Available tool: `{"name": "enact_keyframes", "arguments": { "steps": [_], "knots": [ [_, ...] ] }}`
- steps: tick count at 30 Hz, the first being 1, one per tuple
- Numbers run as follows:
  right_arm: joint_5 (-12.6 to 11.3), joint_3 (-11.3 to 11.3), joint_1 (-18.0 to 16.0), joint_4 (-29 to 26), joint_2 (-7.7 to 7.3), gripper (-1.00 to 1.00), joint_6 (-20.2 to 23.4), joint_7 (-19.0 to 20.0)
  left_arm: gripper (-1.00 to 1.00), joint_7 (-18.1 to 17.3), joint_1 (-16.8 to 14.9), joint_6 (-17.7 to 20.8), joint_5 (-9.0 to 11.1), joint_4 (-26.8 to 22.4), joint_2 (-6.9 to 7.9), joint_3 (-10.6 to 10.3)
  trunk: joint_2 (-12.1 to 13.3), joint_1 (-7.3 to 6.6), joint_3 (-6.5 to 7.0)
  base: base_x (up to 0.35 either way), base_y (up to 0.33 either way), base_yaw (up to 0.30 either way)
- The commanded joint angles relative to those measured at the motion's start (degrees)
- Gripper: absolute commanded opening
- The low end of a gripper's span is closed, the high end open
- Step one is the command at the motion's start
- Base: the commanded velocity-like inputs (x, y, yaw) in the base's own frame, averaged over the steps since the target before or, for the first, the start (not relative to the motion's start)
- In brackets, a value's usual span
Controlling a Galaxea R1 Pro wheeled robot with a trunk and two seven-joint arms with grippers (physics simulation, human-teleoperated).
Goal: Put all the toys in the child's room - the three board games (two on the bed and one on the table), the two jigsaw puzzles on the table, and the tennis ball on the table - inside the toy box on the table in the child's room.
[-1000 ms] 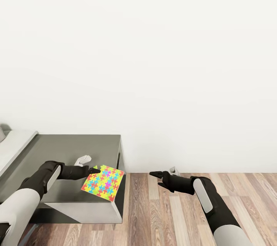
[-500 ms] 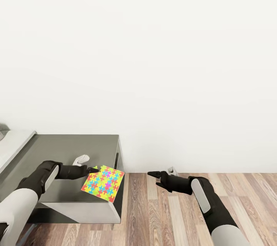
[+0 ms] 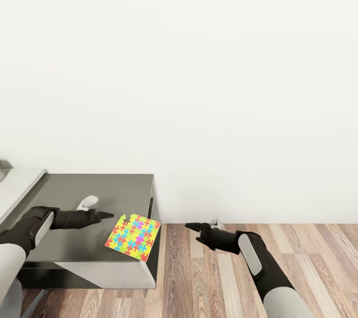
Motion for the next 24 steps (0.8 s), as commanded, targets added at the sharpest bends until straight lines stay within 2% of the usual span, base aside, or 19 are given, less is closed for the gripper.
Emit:
{"name": "enact_keyframes", "arguments": {
  "steps": [1,5,9,11,14,17,19,24],
  "knots": [
    [0.3,-0.3,-0.1,0.1,0.23,1.0,0.3,0.2,1.0,-0.7,0.0,0.4,0.3,0.0,0.18,0.0,-0.1,0.01,-0.07,0.0,0.0,0.0],
    [0.5,-0.3,-0.4,0.4,0.66,1.0,0.1,-0.1,1.0,-4.0,-0.2,0.6,0.3,-0.2,1.1,0.6,-0.1,0.01,-0.07,0.0,0.0,0.0],
    [0.5,-0.2,-1.3,1.2,0.73,1.0,0.0,-0.1,1.0,-9.8,-0.4,1.5,0.4,-0.7,1.56,2.1,-0.1,0.01,-0.07,0.0,0.0,0.0],
    [0.4,-0.3,-1.9,2.9,0.8,1.0,-0.7,-0.1,1.0,-15.0,-0.4,1.9,0.3,-1.7,1.7,2.6,-0.1,0.01,-0.07,0.0,0.0,0.0],
    [0.2,-0.3,-2.8,5.4,0.92,1.0,-2.6,0.1,1.0,-20.3,-0.3,1.9,0.2,-2.4,1.71,2.7,-0.1,0.01,-0.07,0.0,0.0,0.0],
    [0.0,-0.3,-4.1,8.4,1.12,1.0,-3.8,0.5,1.0,-27.3,-0.3,1.8,0.2,-3.4,1.71,2.6,-0.1,0.01,-0.07,0.0,0.0,0.0],
    [0.0,-0.3,-4.5,9.3,1.3,1.0,-4.0,0.6,1.0,-30.4,-0.2,1.8,0.2,-4.2,1.71,2.5,-0.1,0.01,-0.07,0.0,0.0,0.0],
    [-0.1,-0.3,-4.7,9.9,2.04,1.0,-3.9,1.1,1.0,-30.9,0.1,1.8,0.3,-6.7,1.71,2.7,-0.1,0.01,-0.07,0.0,0.0,0.0]
  ]
}}
